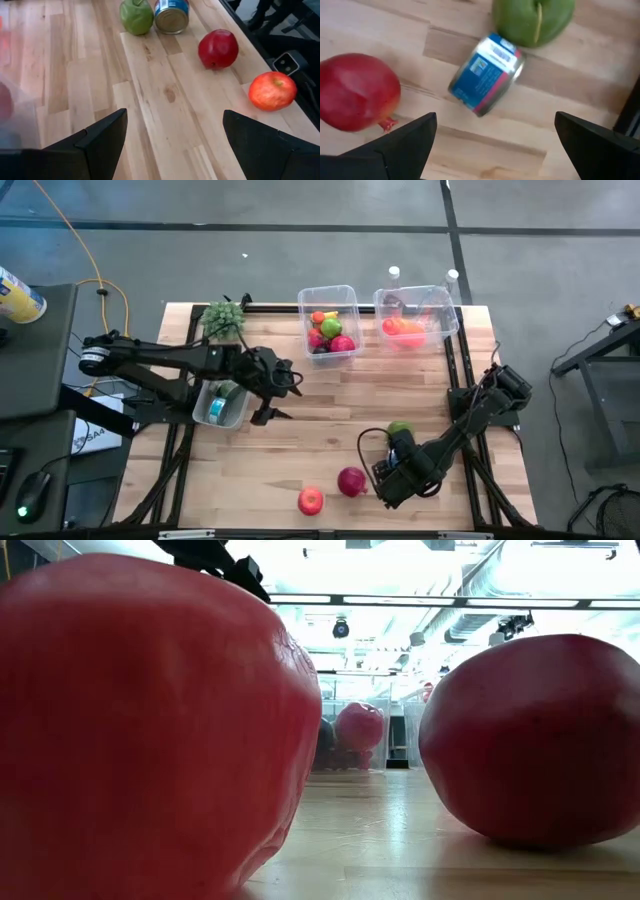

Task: Pick & Place Food Item
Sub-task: Put the blue tuna can into the gray bin

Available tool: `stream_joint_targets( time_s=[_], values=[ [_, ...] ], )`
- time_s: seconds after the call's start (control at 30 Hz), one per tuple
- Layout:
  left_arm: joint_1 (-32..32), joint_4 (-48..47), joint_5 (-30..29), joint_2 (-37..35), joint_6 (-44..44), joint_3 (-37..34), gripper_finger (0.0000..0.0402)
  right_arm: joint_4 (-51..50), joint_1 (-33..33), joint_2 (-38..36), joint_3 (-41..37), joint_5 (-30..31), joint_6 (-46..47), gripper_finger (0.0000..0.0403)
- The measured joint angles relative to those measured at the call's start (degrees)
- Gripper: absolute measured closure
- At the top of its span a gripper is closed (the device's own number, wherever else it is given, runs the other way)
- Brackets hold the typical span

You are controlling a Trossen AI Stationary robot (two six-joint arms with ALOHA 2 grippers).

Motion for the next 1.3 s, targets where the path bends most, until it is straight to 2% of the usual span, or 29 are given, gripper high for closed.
stream_joint_targets(
  time_s=[0.13,0.2,0.4,0.53,0.77,0.93,1.1,1.2,1.3],
  values=[
    [1.08,-0.03,-0.02,0.0,0.4,0.0,0.0082,1.13,0.02,0.0,0.0,5.53,-5.63,0.0009],
    [1.51,-0.01,-0.02,0.0,0.43,0.0,0.0082,1.1,-0.03,0.0,0.0,6.54,-5.26,0.0009],
    [2.49,-0.03,-0.02,0.0,0.4,0.0,0.0082,1.08,-1.0,0.15,0.0,2.18,1.03,0.0009],
    [2.47,-0.05,-0.09,0.0,0.35,0.0,0.0082,1.84,-1.03,0.24,-0.02,2.06,7.18,0.0009],
    [2.47,-0.45,-0.09,0.0,0.2,0.0,0.0082,5.11,-1.14,0.26,-1.3,6.3,7.41,0.0009],
    [2.47,-2.7,-0.35,0.0,0.21,0.0,0.0082,5.61,-1.25,0.35,-4.33,1.91,8.33,0.0009],
    [2.48,-4.17,-0.65,0.0,0.42,0.0,0.0082,6.67,-1.22,0.35,-6.76,1.27,13.54,0.0009],
    [2.48,-4.21,-0.66,0.0,0.42,0.0,0.0082,8.74,-1.29,0.35,-8.07,-0.87,13.45,0.0009],
    [2.49,-4.29,-0.66,0.0,0.43,0.0,0.0082,10.1,-1.23,0.35,-9.29,0.22,13.38,0.0009]
  ],
)
